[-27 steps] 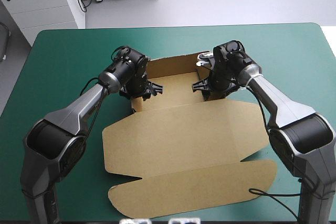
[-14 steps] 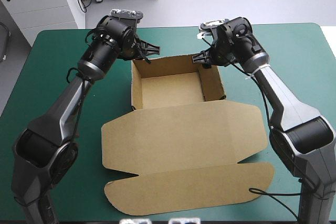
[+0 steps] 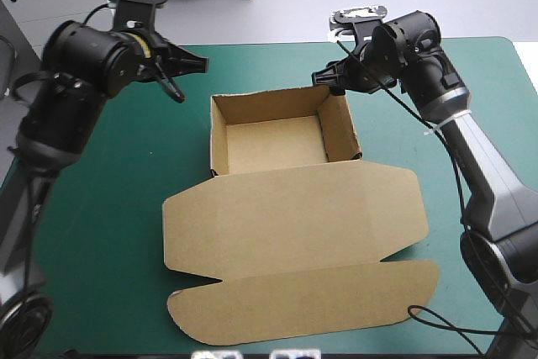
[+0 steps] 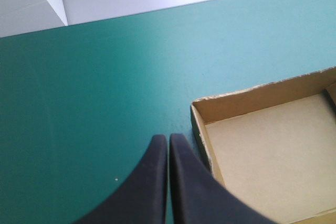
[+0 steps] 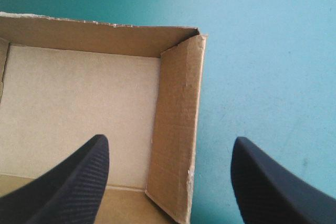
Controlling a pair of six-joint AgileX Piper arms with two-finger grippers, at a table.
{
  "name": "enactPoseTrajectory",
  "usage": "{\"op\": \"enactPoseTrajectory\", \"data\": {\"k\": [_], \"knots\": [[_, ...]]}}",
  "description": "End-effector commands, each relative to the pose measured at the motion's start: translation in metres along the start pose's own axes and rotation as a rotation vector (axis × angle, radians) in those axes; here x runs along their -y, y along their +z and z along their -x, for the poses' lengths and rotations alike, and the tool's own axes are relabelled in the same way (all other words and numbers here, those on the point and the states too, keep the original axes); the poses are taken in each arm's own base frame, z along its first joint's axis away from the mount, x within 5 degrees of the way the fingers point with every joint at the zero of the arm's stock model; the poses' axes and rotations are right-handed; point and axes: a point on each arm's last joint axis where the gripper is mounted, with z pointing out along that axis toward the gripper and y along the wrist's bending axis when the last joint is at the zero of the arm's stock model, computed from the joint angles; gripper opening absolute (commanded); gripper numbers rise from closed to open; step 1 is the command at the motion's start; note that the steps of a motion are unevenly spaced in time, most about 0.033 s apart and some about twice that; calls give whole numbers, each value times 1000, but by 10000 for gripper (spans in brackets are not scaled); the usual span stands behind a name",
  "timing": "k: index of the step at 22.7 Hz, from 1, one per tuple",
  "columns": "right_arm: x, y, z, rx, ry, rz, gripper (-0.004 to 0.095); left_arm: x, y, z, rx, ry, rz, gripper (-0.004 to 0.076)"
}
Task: Fold the box
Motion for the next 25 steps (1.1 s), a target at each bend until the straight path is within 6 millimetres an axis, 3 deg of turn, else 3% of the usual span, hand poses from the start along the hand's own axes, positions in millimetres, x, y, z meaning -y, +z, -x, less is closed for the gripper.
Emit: {"op": "enactPoseTrajectory", "data": {"k": [1,5,7,10,11,13,15,19,25], "knots": [[4,-34,-6,53,-14,1,621,-22,-54,-12,57,-16,21,-8],[6,-6,-26,-67,-56,-20,621,-45,-99,-56,75,-17,17,-8],[7,13,-36,-117,-64,-28,621,-53,-111,-85,83,-8,13,-8],[8,31,-42,-159,-73,-44,621,-59,-118,-114,111,2,-2,-8],[7,35,-43,-167,-74,-45,621,-60,-117,-124,110,9,-3,-8],[5,56,-45,-183,-72,-35,621,-67,-121,-168,143,19,-21,-8],[4,69,-46,-201,-71,-30,621,-68,-116,-198,138,27,-34,-8],[3,92,-51,-257,-75,-40,621,-68,-107,-248,162,20,-87,-8],[4,107,-56,-298,-79,-48,620,-64,-93,-277,204,18,-133,-8]]}}
